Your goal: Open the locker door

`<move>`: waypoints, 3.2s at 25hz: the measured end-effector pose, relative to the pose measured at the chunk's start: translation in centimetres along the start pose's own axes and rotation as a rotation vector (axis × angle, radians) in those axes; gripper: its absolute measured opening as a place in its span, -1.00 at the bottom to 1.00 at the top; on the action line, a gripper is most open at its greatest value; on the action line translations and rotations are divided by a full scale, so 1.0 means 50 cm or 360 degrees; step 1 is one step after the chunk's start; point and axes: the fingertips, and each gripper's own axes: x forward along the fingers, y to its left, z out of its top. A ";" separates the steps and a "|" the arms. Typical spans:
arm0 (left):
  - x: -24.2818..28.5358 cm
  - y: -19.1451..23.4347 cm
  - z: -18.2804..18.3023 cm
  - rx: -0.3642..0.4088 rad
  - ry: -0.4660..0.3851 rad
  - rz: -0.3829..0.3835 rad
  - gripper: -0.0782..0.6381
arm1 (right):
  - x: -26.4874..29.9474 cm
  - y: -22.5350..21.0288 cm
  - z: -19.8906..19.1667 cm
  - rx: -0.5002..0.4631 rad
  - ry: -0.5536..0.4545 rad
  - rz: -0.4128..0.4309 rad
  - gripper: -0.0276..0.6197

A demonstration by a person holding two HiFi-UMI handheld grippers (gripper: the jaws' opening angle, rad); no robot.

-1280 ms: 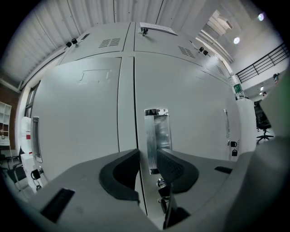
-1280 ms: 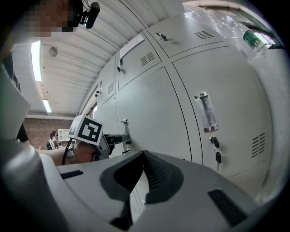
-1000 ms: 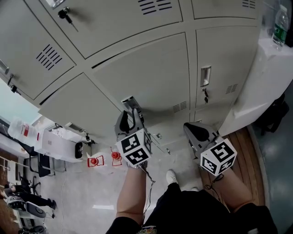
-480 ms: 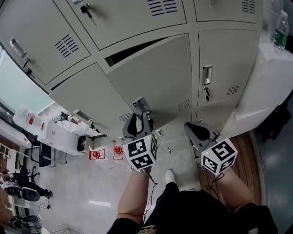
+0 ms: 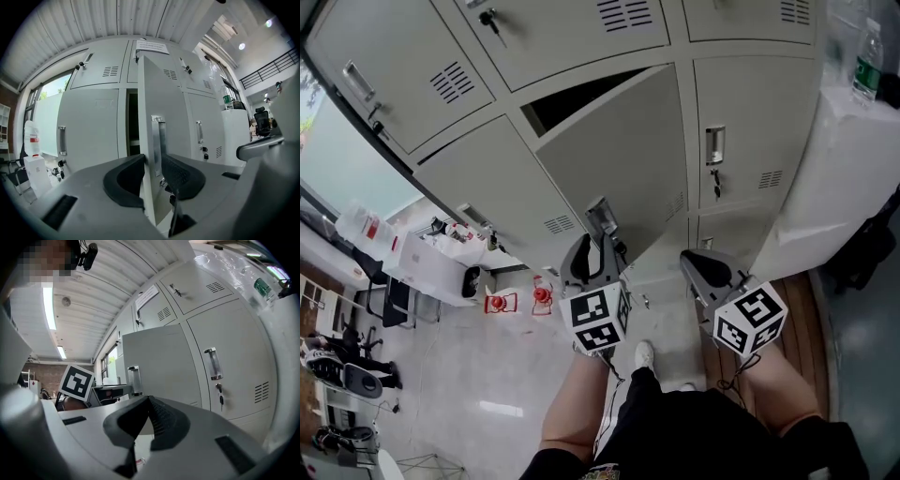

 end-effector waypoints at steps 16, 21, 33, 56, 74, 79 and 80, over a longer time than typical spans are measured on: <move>-0.099 -0.130 0.005 -0.0006 -0.0008 -0.0279 -0.49 | -0.059 0.051 -0.001 0.0008 -0.0002 -0.0011 -0.75; -0.115 -0.167 0.003 0.0002 -0.0011 -0.0404 -0.51 | -0.078 0.060 -0.008 0.0017 -0.0007 -0.0078 -0.75; -0.143 -0.263 0.008 0.0019 -0.0029 -0.0698 -0.58 | -0.126 0.067 -0.009 0.0016 -0.0025 -0.0245 -0.75; -0.211 -0.332 0.002 -0.0090 -0.0064 -0.0988 -0.59 | -0.159 0.091 -0.034 0.0022 0.0012 -0.0258 -0.75; -0.353 -0.043 -0.075 -0.0174 -0.0012 -0.0791 -0.72 | -0.053 0.318 -0.097 0.0030 0.0089 -0.0210 -0.75; -0.403 -0.002 -0.110 -0.0164 0.0019 -0.0810 -0.73 | -0.054 0.373 -0.120 0.0035 0.0091 -0.0244 -0.75; -0.412 0.005 -0.113 -0.0152 0.0017 -0.0810 -0.73 | -0.055 0.382 -0.123 0.0033 0.0089 -0.0251 -0.75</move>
